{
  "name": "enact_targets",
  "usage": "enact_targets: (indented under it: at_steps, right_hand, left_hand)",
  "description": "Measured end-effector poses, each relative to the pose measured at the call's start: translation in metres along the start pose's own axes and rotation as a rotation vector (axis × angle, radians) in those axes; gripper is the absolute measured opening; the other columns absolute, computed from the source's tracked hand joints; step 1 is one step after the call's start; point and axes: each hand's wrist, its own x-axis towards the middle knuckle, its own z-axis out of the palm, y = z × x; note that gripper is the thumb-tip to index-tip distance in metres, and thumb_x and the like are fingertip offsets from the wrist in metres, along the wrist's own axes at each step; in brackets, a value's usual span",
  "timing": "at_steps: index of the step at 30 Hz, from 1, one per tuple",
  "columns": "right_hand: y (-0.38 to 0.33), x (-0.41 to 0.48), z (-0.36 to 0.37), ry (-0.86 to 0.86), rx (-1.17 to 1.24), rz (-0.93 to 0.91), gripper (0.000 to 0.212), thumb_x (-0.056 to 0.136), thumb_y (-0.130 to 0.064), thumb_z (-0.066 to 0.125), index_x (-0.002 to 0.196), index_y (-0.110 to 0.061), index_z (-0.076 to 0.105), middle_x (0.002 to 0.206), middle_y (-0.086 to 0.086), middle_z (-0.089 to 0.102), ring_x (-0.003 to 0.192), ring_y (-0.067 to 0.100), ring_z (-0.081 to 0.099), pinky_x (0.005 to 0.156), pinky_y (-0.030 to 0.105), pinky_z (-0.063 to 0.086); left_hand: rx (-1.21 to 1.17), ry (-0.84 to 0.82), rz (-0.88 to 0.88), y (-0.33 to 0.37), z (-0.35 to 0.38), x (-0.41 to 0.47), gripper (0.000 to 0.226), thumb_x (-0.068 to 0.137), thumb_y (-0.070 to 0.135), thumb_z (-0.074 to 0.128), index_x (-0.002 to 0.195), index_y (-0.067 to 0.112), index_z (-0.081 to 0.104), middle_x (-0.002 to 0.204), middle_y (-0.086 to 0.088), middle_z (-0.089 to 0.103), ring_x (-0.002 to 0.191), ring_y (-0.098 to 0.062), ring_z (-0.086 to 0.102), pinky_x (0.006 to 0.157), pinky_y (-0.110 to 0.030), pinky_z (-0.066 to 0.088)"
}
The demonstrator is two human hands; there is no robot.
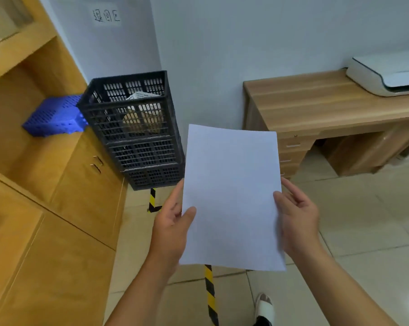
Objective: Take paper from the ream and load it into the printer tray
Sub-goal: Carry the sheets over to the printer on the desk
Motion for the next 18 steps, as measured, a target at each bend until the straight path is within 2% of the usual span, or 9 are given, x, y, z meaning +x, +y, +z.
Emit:
enact_targets:
  at_steps: [6,11,13,16,18]
  right_hand:
    - [-0.059,0.067,-0.066,0.013,0.133,-0.088,0.036,0.094,0.002,0.055,0.125,-0.015,0.063,0.108,-0.001,0.076,0.093,0.016,0.074,0.067,0.024,0.059]
    - [-0.093,0.111,-0.121,0.068,0.165,-0.223,0.04,0.094,0.006,0.052,0.125,-0.017,0.062,0.105,-0.008,0.076,0.099,0.013,0.072,0.081,0.028,0.059]
    - [-0.102,0.124,-0.138,0.07,0.137,-0.256,0.041,0.094,0.007,0.053,0.122,-0.02,0.063,0.109,-0.008,0.075,0.103,0.014,0.071,0.085,0.029,0.058]
    - [-0.11,0.144,-0.161,0.118,0.125,-0.288,0.042,0.093,0.008,0.053,0.127,-0.016,0.061,0.11,-0.01,0.074,0.105,0.014,0.07,0.087,0.03,0.057]
    - [-0.119,0.161,-0.177,0.187,0.153,-0.305,0.042,0.093,0.008,0.053,0.127,-0.016,0.061,0.108,-0.01,0.075,0.104,0.015,0.07,0.085,0.03,0.058]
  left_hand:
    - [0.104,-0.073,0.121,0.032,0.112,0.048,0.062,0.101,-0.001,0.049,0.143,0.044,0.046,0.134,0.005,0.066,0.121,-0.016,0.064,0.101,-0.051,0.053]
    - [0.102,-0.037,0.165,0.036,0.2,0.074,0.06,0.097,0.001,0.059,0.133,0.048,0.052,0.131,0.004,0.069,0.117,-0.015,0.067,0.098,-0.045,0.056]
    - [0.121,-0.039,0.193,0.034,0.235,0.084,0.059,0.097,0.002,0.06,0.131,0.05,0.051,0.129,0.008,0.069,0.115,-0.006,0.066,0.096,-0.033,0.057]
    - [0.135,-0.101,0.187,0.03,0.281,0.099,0.059,0.097,-0.001,0.058,0.142,0.037,0.049,0.119,0.031,0.062,0.104,0.021,0.059,0.081,-0.004,0.051]
    - [0.121,-0.135,0.178,0.03,0.304,0.11,0.06,0.096,-0.002,0.058,0.143,0.035,0.049,0.114,0.036,0.06,0.102,0.024,0.058,0.077,-0.001,0.048]
